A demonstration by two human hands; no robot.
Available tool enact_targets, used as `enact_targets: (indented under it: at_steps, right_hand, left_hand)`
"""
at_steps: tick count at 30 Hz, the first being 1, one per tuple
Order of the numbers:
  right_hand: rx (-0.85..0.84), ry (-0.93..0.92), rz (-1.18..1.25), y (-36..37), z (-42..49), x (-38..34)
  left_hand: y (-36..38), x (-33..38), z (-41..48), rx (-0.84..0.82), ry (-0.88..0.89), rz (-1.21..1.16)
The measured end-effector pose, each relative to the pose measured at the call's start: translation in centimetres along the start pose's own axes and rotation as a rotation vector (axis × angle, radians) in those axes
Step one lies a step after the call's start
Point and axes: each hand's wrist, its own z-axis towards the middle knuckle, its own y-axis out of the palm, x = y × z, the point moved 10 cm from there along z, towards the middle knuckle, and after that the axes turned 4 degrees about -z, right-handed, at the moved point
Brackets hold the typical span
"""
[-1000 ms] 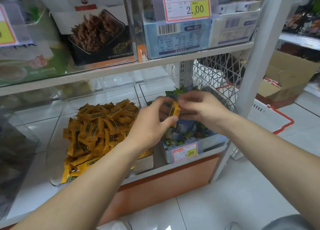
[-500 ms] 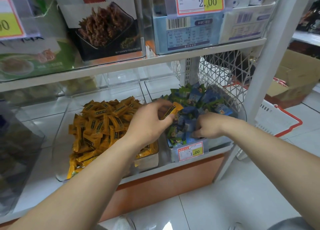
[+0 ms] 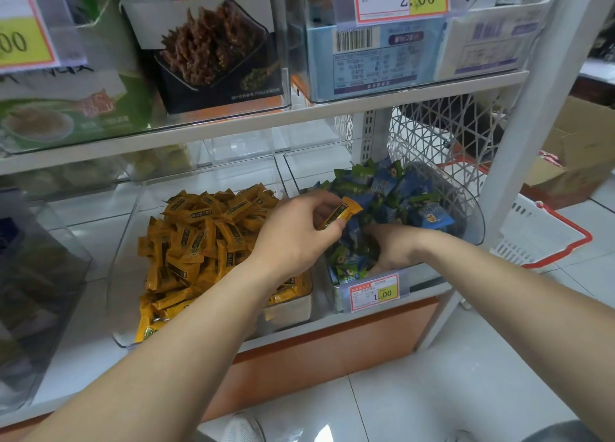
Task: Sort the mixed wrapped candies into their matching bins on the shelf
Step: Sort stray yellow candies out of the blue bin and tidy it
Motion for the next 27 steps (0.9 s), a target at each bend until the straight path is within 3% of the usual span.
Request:
enact_targets:
  at_steps: [4,9,16,21,27]
  right_hand:
    - [-0.074,0.011,0.091,0.8,0.4,-0.1]
    - [-0.046,-0.004,-0.036,1.1,0.7,-0.9]
    - [-0.125,-0.003,0.010,2.1,0.5,-1.2]
    - [0.002,-0.059,0.078,0.1,-0.3,-0.5]
    - [0.295,-0.107,0.136,-4.2,-2.0,0.2]
  left_hand:
    - [0.1,0.1,0.0,0.001,0.004,0.000]
    - [0.1,0.0,0.0,-0.009,0.009,0.004]
    - [-0.1,-0.3,-0.1,-0.031,0.007,-0.042]
    - [-0.3,-0.4,-0.2,-0.039,0.003,-0.091]
    - [-0.3,-0.4,-0.1,-0.035,-0.017,-0.069]
